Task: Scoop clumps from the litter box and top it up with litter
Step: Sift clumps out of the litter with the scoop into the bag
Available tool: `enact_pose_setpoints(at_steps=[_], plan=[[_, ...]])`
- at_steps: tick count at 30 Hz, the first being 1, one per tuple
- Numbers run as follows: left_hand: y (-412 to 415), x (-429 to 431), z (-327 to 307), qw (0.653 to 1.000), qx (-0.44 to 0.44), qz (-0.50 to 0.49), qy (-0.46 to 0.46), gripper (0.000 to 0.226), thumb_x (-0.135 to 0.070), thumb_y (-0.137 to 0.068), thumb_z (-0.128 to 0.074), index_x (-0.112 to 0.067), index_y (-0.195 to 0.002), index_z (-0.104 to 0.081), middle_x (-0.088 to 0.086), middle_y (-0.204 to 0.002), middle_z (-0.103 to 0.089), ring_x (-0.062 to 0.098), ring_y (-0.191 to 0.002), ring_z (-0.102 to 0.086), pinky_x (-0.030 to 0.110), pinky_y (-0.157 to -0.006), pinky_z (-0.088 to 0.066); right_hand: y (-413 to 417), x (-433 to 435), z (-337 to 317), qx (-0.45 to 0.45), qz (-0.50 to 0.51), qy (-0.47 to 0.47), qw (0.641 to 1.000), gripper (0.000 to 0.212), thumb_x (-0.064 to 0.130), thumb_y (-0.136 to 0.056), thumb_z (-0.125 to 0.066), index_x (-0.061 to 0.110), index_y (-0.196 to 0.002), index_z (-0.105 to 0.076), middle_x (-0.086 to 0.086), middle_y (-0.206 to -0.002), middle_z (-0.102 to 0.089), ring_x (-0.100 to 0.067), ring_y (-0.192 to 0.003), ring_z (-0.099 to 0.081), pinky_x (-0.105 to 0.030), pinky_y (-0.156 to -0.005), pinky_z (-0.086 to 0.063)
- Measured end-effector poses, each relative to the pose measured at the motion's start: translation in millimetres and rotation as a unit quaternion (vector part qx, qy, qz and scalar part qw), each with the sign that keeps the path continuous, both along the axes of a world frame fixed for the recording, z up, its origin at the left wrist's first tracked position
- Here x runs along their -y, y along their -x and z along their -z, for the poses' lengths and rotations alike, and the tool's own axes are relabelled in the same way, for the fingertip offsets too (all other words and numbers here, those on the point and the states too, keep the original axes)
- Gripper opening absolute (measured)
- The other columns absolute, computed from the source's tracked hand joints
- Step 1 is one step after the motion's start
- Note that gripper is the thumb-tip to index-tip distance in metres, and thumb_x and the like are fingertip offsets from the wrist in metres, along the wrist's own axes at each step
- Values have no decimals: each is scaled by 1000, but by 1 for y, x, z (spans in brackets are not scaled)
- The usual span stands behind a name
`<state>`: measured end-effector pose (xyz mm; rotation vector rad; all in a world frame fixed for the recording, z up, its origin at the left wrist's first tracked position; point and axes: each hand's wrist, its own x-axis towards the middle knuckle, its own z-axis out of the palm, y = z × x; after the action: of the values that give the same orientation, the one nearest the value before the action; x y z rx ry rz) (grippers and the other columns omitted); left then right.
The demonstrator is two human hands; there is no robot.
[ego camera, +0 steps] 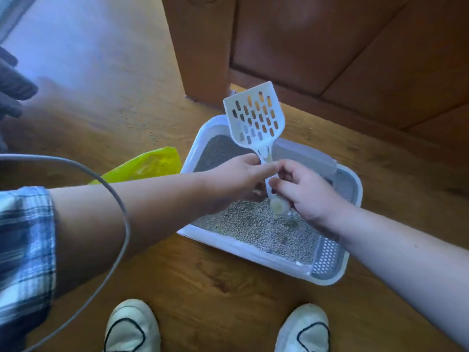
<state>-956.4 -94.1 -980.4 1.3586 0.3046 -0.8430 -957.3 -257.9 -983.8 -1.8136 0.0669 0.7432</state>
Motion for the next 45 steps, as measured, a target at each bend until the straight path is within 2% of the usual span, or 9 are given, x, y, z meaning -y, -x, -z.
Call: enact_pose_setpoints(at_steps=[4, 8, 11, 13, 19, 24, 28, 32, 45], plan=[[3, 22, 12, 999, -33, 0, 13, 10, -25, -99, -58, -17, -101, -64, -3, -95, -71, 13, -85, -65, 37, -86, -46, 4, 22, -2, 88, -86, 156, 980, 12, 29, -96, -59, 33, -107, -63, 11, -94, -70, -8, -88, -65, -30, -83, -51], [-1, 23, 18, 998, -10, 11, -60, 22, -17, -97, -60, -3, -113, -62, 15, -103, -69, 30, -93, -67, 47, -92, -52, -2, 60, -5, 109, -175, 293, 934, 24, 39, -100, -46, 28, -100, -67, 9, -90, -69, -10, -82, -62, -32, -75, -49], [-5, 13, 22, 982, 51, 112, -144, 10, -21, -98, -60, -11, -97, -63, 9, -85, -73, 17, -71, -72, 28, -62, -56, -9, 99, 0, 171, -130, 322, 922, 20, 22, -100, -48, 20, -103, -68, 8, -91, -65, -13, -83, -56, -28, -67, -31], [-7, 2, 22, 944, 99, 219, -225, 15, -28, -98, -59, -20, -86, -60, -3, -69, -70, 3, -54, -63, 19, -48, -47, -5, 121, 9, 210, -100, 342, 911, 21, 14, -97, -51, 17, -111, -66, 5, -101, -62, -14, -91, -53, -22, -75, -31], [-15, -28, 36, 816, 100, 432, -371, 15, -29, -96, -51, -18, -87, -56, 3, -66, -65, 17, -52, -61, 32, -54, -53, 40, 140, 52, 250, -105, 362, 892, 49, 7, -89, -56, 8, -138, -47, -11, -140, -47, -28, -135, -39, -40, -117, -27], [-6, -15, 46, 718, 164, 510, -445, 35, -37, -95, -56, -27, -127, -46, -6, -74, -55, 12, -60, -55, 33, -59, -47, 68, 137, 80, 251, -146, 425, 857, 68, 25, -90, -47, 2, -152, -30, -17, -160, -25, -31, -147, -21, -36, -124, -7], [-11, 0, 44, 620, 250, 582, -462, 26, -34, -97, -47, -29, -122, -41, -8, -73, -53, 11, -60, -53, 29, -48, -39, 72, 135, 90, 238, -185, 454, 838, 73, 34, -92, -38, -1, -154, -22, -19, -163, -16, -32, -151, -15, -38, -125, -4], [-15, 9, 41, 564, 262, 624, -473, 20, -28, -96, -44, -32, -114, -53, -8, -80, -59, 10, -65, -57, 25, -47, -38, 75, 139, 92, 236, -193, 463, 832, 72, 30, -95, -44, 0, -155, -18, -18, -164, -12, -30, -152, -10, -32, -123, 4], [-46, -70, 34, 596, 267, 521, -549, 32, -55, -67, -63, -47, -97, -69, -19, -66, -57, 19, -68, -63, 35, -68, -56, 83, 131, 108, 231, -177, 491, 821, 77, 38, -92, -35, -4, -154, -18, -21, -163, -13, -33, -152, -7, -46, -125, -4]])
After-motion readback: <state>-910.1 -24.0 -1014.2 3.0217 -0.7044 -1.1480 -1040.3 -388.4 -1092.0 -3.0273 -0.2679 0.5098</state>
